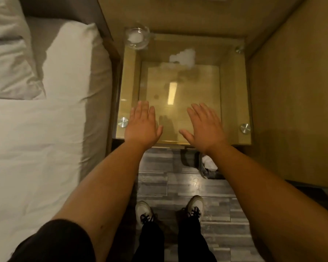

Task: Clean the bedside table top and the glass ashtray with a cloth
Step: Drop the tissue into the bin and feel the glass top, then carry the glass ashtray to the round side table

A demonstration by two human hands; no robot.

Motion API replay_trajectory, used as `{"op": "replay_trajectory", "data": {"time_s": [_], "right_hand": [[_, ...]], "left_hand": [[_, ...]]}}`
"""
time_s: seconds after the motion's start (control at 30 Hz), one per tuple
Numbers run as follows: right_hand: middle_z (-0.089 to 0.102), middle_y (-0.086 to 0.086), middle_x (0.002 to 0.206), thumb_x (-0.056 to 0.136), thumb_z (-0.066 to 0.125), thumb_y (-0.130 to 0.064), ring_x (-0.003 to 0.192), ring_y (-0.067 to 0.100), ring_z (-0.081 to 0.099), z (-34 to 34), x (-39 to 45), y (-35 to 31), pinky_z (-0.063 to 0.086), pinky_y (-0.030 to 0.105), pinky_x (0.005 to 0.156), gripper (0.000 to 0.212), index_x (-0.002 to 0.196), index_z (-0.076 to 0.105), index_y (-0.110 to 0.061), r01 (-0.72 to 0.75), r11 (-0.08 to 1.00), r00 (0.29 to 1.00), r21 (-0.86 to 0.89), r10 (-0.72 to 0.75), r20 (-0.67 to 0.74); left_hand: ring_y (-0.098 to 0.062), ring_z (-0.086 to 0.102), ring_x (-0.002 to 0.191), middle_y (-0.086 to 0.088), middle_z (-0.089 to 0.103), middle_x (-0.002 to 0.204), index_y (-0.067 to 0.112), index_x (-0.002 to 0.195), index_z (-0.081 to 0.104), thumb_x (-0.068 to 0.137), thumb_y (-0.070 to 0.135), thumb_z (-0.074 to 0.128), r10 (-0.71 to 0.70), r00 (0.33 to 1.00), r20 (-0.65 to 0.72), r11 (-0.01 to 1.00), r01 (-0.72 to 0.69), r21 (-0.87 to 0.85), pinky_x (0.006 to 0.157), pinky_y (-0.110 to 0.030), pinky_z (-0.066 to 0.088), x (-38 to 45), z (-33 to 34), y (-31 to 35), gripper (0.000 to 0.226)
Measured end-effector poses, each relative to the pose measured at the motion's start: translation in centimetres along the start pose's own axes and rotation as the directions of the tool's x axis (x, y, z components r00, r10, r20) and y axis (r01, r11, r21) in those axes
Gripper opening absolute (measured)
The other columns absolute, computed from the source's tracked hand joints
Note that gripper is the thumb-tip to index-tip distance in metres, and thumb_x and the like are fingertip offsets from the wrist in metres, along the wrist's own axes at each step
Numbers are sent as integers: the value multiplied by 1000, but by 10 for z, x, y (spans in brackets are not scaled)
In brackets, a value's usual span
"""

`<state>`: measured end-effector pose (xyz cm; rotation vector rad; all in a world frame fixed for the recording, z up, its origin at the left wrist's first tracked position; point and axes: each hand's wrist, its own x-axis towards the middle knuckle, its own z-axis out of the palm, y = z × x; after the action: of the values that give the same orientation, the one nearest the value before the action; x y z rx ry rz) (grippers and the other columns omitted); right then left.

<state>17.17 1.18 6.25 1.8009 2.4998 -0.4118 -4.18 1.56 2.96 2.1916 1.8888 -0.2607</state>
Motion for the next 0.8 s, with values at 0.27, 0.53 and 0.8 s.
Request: {"op": "replay_trajectory", "data": {"time_s": [0.27, 0.53, 0.8], "right_hand": [[29, 13, 154, 91, 43, -58, 144, 30, 20, -16, 54, -50, 13, 43, 118, 76, 147, 28, -9, 16, 1000, 999, -18, -17, -39], [28, 12, 154, 91, 44, -57, 145, 29, 19, -20, 123, -43, 14, 43, 119, 76, 147, 26, -9, 46, 999, 998, 13, -46, -32], [32, 16, 152, 88, 51, -54, 143, 30, 23, -2, 251, -16, 15, 42, 119, 80, 147, 28, -5, 138, 990, 990, 35, -138, -7]], "left_hand": [[-30, 1, 148, -16, 8, 161, 8, 152, 7, 95, 57, 29, -36, 999, -38, 999, 35, -23, 121, -46, 4, 11, -28, -52, 78], [-28, -3, 148, -15, 5, 161, 8, 152, 5, 96, 56, 28, -68, 997, -46, 996, 64, -67, 121, -43, 1, 56, -40, -68, 78], [-27, -1, 149, -14, 8, 161, 6, 152, 7, 95, 55, 38, -160, 984, -72, 969, 143, -200, 121, -42, 5, 165, -36, -87, 81]]}}
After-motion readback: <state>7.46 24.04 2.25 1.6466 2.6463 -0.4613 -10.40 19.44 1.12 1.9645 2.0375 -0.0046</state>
